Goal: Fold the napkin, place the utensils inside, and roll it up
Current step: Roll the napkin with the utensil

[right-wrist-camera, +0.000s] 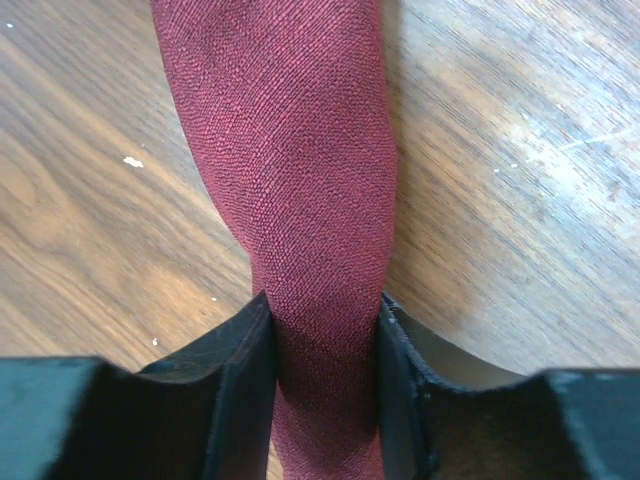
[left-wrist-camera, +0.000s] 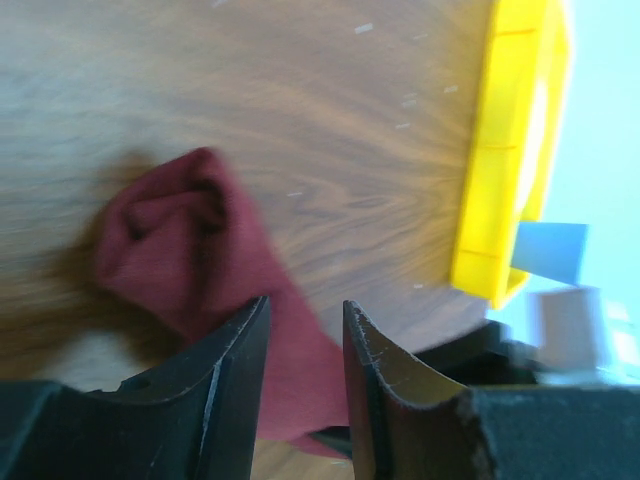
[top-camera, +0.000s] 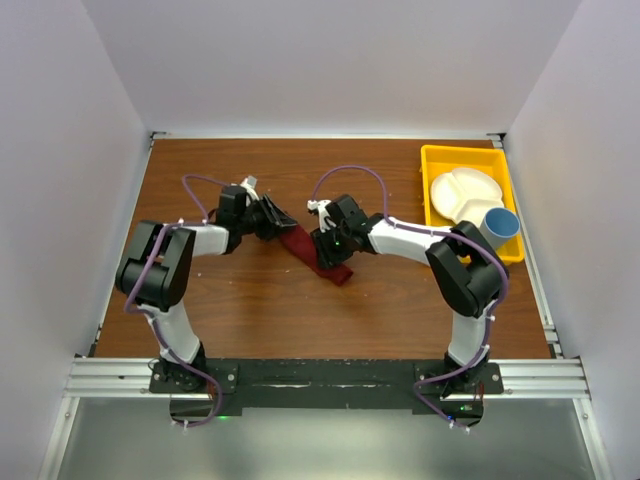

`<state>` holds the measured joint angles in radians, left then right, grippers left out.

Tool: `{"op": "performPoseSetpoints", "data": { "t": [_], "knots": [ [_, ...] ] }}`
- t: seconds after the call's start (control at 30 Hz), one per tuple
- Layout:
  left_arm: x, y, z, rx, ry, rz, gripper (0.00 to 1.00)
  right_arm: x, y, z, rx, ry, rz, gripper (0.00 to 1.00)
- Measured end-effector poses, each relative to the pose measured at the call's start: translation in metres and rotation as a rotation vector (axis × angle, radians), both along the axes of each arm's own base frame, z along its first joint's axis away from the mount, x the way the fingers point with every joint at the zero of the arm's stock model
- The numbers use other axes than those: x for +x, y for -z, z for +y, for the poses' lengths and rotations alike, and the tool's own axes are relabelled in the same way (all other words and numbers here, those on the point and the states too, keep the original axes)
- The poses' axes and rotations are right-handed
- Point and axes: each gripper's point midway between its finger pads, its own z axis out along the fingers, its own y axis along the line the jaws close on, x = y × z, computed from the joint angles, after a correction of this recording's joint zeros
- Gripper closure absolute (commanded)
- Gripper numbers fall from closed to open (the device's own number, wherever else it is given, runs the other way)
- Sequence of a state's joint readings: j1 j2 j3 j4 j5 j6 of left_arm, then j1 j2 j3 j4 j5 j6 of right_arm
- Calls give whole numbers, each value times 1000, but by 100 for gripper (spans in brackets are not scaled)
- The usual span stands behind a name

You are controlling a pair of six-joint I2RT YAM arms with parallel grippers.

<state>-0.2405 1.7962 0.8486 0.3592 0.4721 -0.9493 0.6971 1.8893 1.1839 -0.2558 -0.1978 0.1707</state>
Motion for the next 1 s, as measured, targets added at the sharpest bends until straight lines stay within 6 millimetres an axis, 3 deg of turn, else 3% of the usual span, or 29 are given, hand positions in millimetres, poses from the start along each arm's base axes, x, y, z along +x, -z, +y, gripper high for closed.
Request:
{"op": "performPoseSetpoints", "data": {
  "t": [0.1,0.17,0.37,0.5,0.63,0.77,0.87,1.0],
  "knots": [
    [-1,24,7,27,-5,49,61,0,1,0,29,-6,16,65],
    [1,25,9,42,3,47,61,0,1,0,53,-10,25,66],
    [29,5,17,141,3,-29,59,0,-1,-2,114,-24,73,87],
    [29,-14,20,169,9,-63,54,-2,0,-5,166,-34,135,97],
    [15,-43,17,171,26,-82,47,-4,-1,-5,222,-48,190,100],
    [-14,-65,5,167,58,-68,42,-7,-1,-2,266,-57,236,100],
    [-38,-65,-8,158,87,-35,42,-10,-1,3,308,-64,276,100],
    [-57,-49,-24,166,122,28,50,-13,0,7,371,-68,337,100]
  ]
}}
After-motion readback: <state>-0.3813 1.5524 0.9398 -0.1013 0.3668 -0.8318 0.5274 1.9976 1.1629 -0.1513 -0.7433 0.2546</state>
